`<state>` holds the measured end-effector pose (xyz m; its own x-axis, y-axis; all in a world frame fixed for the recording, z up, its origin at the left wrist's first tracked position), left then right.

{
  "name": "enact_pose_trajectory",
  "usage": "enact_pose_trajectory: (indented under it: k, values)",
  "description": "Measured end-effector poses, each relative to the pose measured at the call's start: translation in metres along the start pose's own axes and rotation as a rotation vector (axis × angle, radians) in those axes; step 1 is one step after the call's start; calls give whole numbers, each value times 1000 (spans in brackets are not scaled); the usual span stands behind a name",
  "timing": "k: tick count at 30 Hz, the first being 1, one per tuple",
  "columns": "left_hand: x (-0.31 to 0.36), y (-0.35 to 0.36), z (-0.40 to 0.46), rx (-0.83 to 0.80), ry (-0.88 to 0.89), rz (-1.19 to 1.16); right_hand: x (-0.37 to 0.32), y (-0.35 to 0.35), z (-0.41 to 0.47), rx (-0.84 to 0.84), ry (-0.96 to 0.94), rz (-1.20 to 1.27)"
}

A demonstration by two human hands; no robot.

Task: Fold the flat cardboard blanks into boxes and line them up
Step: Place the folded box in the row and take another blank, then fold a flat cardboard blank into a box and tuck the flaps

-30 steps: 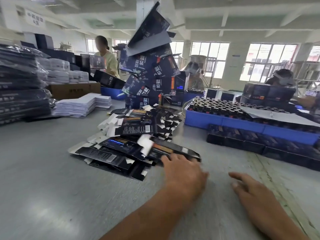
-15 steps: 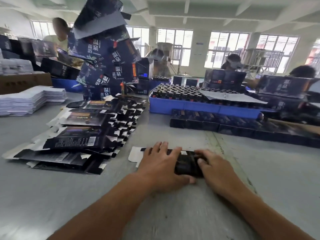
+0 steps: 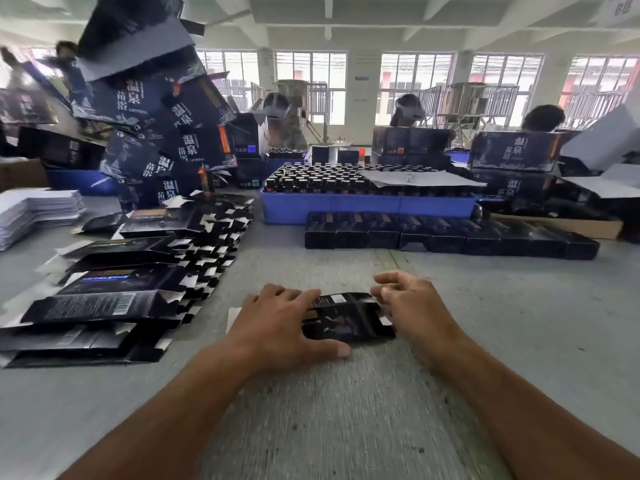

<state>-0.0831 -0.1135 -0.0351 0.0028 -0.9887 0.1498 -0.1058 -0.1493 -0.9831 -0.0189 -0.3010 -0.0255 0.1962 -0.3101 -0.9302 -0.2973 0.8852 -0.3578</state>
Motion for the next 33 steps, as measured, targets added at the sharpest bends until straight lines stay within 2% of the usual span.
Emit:
enact_pose_trajectory:
  k: [6, 11, 16, 21, 27, 30, 33]
  values:
    - [1, -1, 0, -21, 16, -129, 8, -12, 2, 43, 67, 214]
    - [-1, -10, -2, 50, 40, -196, 11, -15, 4, 54, 73, 311]
    - [1, -28, -8, 204, 71, -62, 14, -17, 5, 63, 100, 367]
    - [7, -30, -13, 246, 118, 21, 9, -12, 3, -34, 90, 427]
    - [15, -36, -20, 315, 198, -67, 2, -7, 0, -168, 64, 421]
    - [19, -37, -22, 334, 231, -55, -2, 3, -2, -276, 59, 414]
    - [20, -36, -23, 345, 247, -25, -8, 5, -3, -300, -6, 407]
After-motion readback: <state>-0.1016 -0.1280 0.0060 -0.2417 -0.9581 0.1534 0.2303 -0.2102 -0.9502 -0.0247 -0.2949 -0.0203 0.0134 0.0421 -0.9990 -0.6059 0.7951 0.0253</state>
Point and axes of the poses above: each hand's wrist, its own z-axis towards the middle knuckle, its own y-axis out of the palm, x = y × z, the point moved 7 cm from there along z, towards the middle knuckle, and after that the axes turned 9 degrees about -x, right-handed, at the moved point
